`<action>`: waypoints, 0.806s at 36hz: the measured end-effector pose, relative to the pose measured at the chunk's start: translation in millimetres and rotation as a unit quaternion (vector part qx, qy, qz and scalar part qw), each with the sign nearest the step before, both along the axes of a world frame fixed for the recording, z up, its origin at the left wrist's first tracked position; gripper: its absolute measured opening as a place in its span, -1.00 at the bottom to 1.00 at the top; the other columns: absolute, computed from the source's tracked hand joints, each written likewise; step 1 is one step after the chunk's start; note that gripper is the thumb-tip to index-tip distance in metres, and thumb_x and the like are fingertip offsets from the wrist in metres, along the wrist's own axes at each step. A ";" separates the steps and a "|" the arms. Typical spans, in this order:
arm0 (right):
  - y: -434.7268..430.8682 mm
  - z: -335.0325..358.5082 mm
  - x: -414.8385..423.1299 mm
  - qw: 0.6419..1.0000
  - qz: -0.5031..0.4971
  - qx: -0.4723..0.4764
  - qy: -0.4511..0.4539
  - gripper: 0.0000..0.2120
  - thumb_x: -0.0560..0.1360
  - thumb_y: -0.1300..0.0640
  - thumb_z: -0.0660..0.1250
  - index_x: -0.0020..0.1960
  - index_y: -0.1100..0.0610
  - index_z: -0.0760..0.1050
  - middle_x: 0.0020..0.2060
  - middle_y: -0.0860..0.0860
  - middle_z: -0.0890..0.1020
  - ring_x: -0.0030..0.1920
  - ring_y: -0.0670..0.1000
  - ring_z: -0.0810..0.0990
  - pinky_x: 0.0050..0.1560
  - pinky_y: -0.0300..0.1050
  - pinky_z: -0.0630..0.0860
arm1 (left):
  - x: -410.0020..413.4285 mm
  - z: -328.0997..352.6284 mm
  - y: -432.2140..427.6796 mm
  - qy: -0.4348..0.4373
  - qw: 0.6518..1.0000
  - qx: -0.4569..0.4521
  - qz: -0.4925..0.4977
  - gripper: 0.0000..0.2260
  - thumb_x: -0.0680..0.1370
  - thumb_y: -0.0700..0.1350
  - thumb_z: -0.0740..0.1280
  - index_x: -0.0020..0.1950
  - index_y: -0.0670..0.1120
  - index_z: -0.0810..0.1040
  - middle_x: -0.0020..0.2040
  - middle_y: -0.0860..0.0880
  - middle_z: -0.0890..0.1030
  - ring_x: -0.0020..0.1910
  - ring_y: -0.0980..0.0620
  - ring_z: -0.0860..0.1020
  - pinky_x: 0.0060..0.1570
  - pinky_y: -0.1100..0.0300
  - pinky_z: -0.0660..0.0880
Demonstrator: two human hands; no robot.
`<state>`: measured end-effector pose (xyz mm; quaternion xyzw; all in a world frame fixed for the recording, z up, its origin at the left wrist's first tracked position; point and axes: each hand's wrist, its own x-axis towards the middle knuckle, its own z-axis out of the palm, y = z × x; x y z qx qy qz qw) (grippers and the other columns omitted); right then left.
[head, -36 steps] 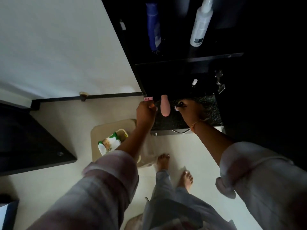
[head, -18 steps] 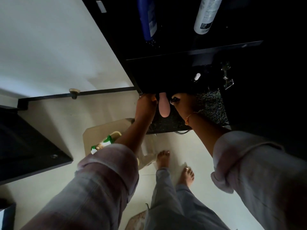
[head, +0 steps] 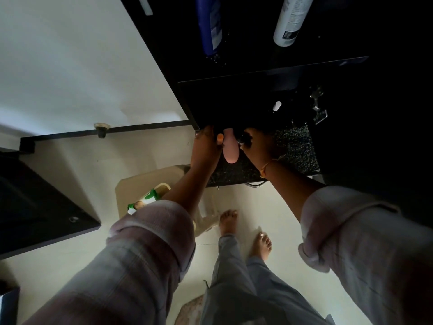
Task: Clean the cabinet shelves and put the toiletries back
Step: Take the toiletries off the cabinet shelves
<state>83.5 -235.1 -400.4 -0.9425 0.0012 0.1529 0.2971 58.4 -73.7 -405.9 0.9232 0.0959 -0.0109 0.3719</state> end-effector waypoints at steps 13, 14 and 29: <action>-24.4 85.0 -36.7 0.999 0.002 -0.026 -0.022 -0.56 0.49 0.01 0.38 0.33 0.12 0.46 0.26 0.19 0.51 0.22 0.28 0.50 0.14 0.14 0.50 | -33.4 70.1 -1.6 0.031 0.999 0.028 -0.002 -0.56 0.46 -0.13 0.46 0.31 -0.10 0.44 0.18 -0.16 0.57 0.16 -0.14 0.53 0.13 0.00 0.52; -25.7 91.4 -40.1 0.999 0.004 -0.031 -0.027 -0.56 0.49 0.01 0.38 0.33 0.12 0.46 0.26 0.19 0.50 0.22 0.28 0.49 0.14 0.13 0.50 | -36.4 76.0 -2.6 0.030 0.999 0.034 -0.004 -0.55 0.45 -0.12 0.46 0.31 -0.09 0.44 0.18 -0.15 0.57 0.17 -0.13 0.52 0.13 -0.01 0.51; -50.7 208.4 -64.7 0.972 0.041 -0.060 -0.223 -0.56 0.48 -0.08 0.33 0.28 0.11 0.47 0.22 0.10 0.53 0.21 0.19 0.50 0.07 0.06 0.55 | -57.0 197.5 -34.1 -0.133 0.981 0.129 -0.049 -0.43 0.46 0.01 0.45 0.41 -0.06 0.36 0.33 -0.06 0.47 0.35 -0.06 0.38 0.32 0.10 0.34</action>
